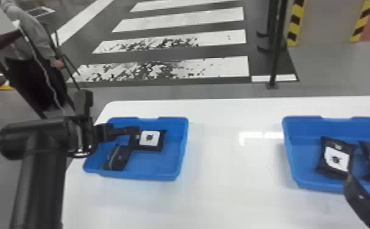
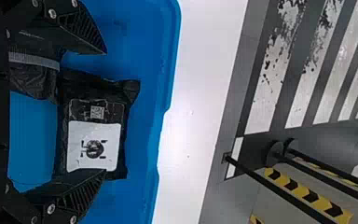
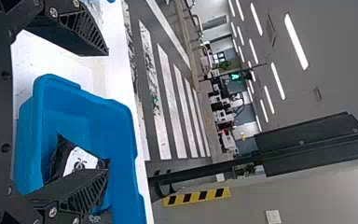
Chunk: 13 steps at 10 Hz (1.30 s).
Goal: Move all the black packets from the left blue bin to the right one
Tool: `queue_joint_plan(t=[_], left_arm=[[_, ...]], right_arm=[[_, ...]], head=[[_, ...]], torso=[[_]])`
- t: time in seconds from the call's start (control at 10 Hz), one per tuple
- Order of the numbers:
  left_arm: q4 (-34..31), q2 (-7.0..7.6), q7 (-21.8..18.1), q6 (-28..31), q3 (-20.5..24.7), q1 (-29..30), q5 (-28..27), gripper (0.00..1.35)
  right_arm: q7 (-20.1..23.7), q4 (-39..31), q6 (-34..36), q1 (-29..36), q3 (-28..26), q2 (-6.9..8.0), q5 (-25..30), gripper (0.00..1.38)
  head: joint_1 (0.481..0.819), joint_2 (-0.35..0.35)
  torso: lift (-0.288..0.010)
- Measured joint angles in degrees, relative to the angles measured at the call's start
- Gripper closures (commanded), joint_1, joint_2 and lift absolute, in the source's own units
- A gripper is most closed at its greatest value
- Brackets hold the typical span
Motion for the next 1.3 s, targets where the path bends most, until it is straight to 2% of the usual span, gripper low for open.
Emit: queue_joint_plan(t=[0.1,0.2,0.3,0.4,0.5,0.6,0.7,1.1,1.3], left_arm=[[3.6,0.06,0.2,0.0,-1.4,-2.0,-0.9,0.18],[9.1,0.88,0.2,-1.2,-4.5,-5.1,-0.7,0.19],[13.6,1.69,0.1,-2.7,-7.3,-7.7,0.3,0.25],[16.3,1.98,0.1,-3.5,-8.2,-9.0,0.6,0.44],[17.6,2.01,-0.1,-3.2,-8.3,-9.3,0.7,0.86],[17.9,1.92,-0.1,-2.1,-8.4,-9.2,-0.3,0.99],[18.0,1.80,-0.1,-1.6,-8.5,-9.3,-2.4,1.20],[16.9,1.98,-1.4,-3.1,-7.6,-8.1,-4.3,1.21],[8.5,2.06,-3.2,-1.9,-5.2,-3.9,-3.8,1.21]], right_arm=[[0.1,0.3,0.2,-0.1,0.0,0.00,-0.2,0.14],[0.2,0.6,0.4,-0.3,0.1,0.00,-0.4,0.14],[0.3,1.1,0.5,-0.6,0.3,0.00,-0.4,0.14],[0.4,1.5,0.6,-0.9,0.5,0.00,-0.5,0.14],[0.4,1.8,0.7,-1.0,0.6,0.00,-0.8,0.14],[0.5,1.9,0.7,-0.9,0.6,0.00,-1.4,0.14],[0.5,2.0,0.8,-0.8,0.5,0.00,-1.9,0.14],[0.9,2.4,1.2,-0.6,0.3,0.00,-3.2,0.15],[1.0,1.9,1.2,-0.4,0.2,0.00,-3.5,0.15]], head=[[0.695,0.234],[0.695,0.226],[0.695,0.212],[0.695,0.211],[0.695,0.211],[0.695,0.213],[0.695,0.222],[0.695,0.240],[0.695,0.242]], torso=[[-0.139],[-0.139],[-0.139],[-0.139],[-0.139],[-0.139],[-0.139],[-0.139],[-0.139]])
